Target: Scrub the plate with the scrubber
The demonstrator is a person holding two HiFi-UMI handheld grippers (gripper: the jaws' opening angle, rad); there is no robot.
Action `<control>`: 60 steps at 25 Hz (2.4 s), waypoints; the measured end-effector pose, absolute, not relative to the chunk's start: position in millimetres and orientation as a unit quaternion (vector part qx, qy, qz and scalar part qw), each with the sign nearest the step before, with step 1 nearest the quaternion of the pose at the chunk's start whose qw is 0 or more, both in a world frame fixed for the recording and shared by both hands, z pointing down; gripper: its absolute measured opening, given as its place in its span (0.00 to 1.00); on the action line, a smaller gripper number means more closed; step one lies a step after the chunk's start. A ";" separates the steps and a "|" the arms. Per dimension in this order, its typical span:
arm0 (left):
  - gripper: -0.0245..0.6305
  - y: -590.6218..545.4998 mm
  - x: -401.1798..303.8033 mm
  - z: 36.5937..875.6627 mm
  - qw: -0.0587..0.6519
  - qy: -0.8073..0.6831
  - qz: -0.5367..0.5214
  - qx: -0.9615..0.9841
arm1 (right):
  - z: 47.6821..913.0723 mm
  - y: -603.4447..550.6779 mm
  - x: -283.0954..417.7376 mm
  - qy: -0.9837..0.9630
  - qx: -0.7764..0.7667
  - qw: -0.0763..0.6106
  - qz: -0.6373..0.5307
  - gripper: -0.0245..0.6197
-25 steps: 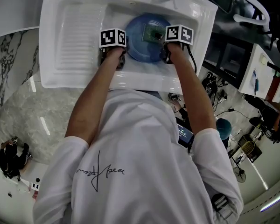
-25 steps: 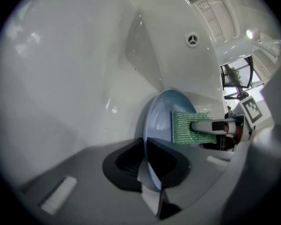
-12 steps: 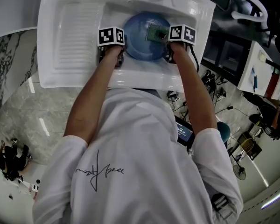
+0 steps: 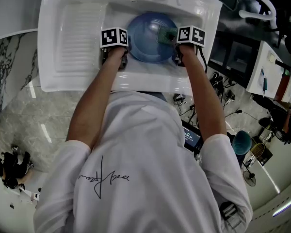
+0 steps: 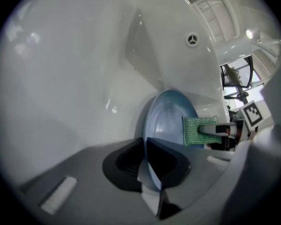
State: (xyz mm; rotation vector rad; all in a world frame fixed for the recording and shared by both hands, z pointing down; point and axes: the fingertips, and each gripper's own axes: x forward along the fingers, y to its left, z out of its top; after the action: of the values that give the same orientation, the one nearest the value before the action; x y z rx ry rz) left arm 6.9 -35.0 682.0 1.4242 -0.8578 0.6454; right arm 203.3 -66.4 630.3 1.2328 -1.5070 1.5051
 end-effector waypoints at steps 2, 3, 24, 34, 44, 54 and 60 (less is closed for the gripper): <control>0.15 -35.2 6.8 682.4 0.628 -0.374 0.282 0.622 | 629.8 -66.2 207.2 -0.575 0.476 0.343 0.570 0.14; 0.15 -35.1 6.7 682.6 0.628 -0.374 0.281 0.622 | 629.6 -65.9 208.9 -0.574 0.478 0.348 0.567 0.14; 0.15 -35.7 7.5 682.3 0.628 -0.374 0.281 0.622 | 611.8 -75.7 222.6 -0.567 0.486 0.526 0.406 0.14; 0.15 -35.5 7.5 681.9 0.628 -0.373 0.281 0.622 | 581.8 -87.7 199.0 -0.632 0.474 0.473 0.390 0.15; 0.15 -35.8 8.3 681.6 0.629 -0.375 0.281 0.621 | 589.3 -52.7 112.8 -0.652 0.404 0.339 0.545 0.15; 0.15 -35.3 7.4 680.5 0.628 -0.375 0.282 0.621 | 619.0 -23.5 73.2 -0.627 0.368 0.325 0.605 0.15; 0.15 -36.1 6.7 680.1 0.628 -0.374 0.282 0.621 | 626.0 -26.2 72.2 -0.613 0.384 0.311 0.616 0.15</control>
State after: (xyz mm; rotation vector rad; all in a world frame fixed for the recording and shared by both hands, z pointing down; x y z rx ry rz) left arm 6.7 -36.1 680.1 1.4244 -0.8574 0.6460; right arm 72.2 -26.2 626.0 1.0148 -1.6189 1.6250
